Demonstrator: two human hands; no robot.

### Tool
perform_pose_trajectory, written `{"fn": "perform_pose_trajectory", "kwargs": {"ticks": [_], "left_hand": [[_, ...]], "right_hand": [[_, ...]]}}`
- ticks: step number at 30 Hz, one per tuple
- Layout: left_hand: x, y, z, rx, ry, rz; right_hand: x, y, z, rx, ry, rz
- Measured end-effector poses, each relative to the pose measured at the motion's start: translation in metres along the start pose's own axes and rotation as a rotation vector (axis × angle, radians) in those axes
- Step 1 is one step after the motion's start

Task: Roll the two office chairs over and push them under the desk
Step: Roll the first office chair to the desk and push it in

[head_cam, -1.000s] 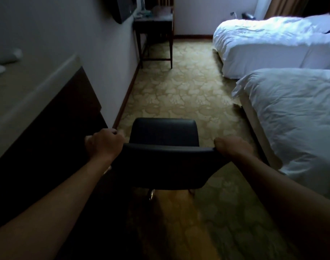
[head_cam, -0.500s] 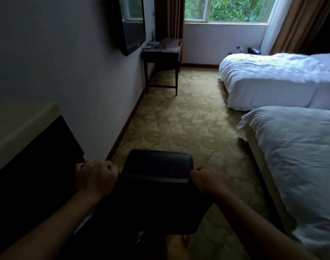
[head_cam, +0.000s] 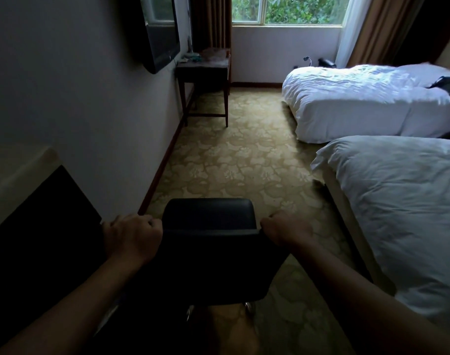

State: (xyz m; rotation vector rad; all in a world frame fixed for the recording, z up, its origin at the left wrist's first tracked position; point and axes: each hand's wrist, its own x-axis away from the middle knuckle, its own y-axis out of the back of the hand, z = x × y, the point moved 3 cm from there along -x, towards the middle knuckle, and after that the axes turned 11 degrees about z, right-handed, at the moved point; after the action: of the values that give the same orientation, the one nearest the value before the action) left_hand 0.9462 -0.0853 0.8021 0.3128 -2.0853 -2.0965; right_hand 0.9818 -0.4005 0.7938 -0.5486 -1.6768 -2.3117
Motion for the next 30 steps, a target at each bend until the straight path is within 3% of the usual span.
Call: {"fn": "perform_pose_trajectory", "kwargs": {"ticks": [5,8,13,15,18,19,22,24,30], "left_hand": [[0.017,-0.007,0.024,0.012,-0.027,0.048],[0.026,-0.002,0.036,0.020,-0.070,0.067],[0.039,0.009,0.045,0.039,-0.191,0.110],[0.044,0.012,0.051,0.040,-0.231,0.137],[0.048,0.013,0.057,0.049,-0.268,0.132],[0.050,0.014,0.058,0.070,-0.285,0.108],[0.055,0.022,0.053,0.208,-0.440,-0.041],[0.052,0.024,0.047,0.249,-0.544,-0.079],[0.031,0.027,0.023,0.296,-0.643,-0.118]], "right_hand": [[0.035,-0.030,0.005,0.130,-0.026,-0.001],[0.062,-0.046,0.015,0.227,0.051,0.060],[0.105,-0.067,0.016,0.180,-0.017,0.110],[0.122,-0.081,0.017,0.140,-0.053,0.039],[0.146,-0.096,0.021,-0.161,-0.035,-0.197],[0.154,-0.097,0.027,-0.192,0.036,-0.294],[0.172,-0.093,0.049,0.040,0.358,-0.482],[0.169,-0.089,0.052,0.118,0.442,-0.450],[0.133,-0.060,0.032,0.069,0.328,-0.375]]}}
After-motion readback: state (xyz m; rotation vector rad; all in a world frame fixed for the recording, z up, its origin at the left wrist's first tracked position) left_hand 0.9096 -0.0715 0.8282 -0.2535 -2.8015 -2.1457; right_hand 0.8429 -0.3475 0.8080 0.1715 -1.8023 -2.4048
